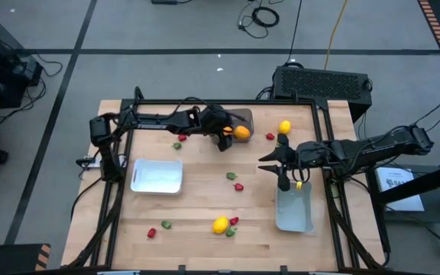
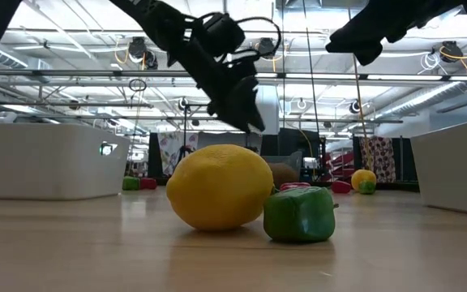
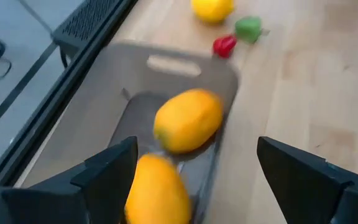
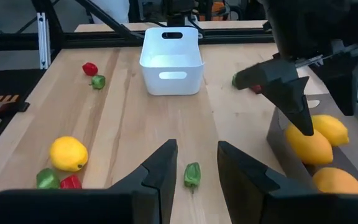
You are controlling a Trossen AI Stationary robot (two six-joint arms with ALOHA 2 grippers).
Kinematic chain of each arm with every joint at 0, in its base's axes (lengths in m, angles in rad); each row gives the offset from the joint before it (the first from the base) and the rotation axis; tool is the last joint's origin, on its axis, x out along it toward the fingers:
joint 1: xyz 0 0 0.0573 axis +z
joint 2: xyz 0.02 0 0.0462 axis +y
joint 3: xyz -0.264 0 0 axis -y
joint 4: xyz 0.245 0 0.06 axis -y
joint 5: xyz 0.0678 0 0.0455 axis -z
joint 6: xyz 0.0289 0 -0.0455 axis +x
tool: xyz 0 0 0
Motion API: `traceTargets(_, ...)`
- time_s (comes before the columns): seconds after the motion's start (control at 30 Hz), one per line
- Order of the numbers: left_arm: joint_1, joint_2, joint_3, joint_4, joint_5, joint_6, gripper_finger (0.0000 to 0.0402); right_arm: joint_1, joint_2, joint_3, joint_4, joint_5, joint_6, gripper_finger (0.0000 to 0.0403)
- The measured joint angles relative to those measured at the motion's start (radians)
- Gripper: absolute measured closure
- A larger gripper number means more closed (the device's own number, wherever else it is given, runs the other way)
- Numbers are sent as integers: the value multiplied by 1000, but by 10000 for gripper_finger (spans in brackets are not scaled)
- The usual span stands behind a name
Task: Sort produce into baskets
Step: Put the yellow lemon into the black bin
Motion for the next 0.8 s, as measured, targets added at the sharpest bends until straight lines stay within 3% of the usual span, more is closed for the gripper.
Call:
traceTargets(0.23,-38,61,3,230,0,-1,66,-6,-62,0,-44,109,-3,296)
traceTargets(0.4,-67,194,71,415,4,-60,66,-7,-145,0,-126,158,35,296)
traceTargets(0.63,-100,450,469,307,-17,-61,66,-8,-259,0,-221,194,68,296)
traceTargets(0.8,-90,653,815,139,-128,-214,66,-8,-315,1,-292,274,103,296)
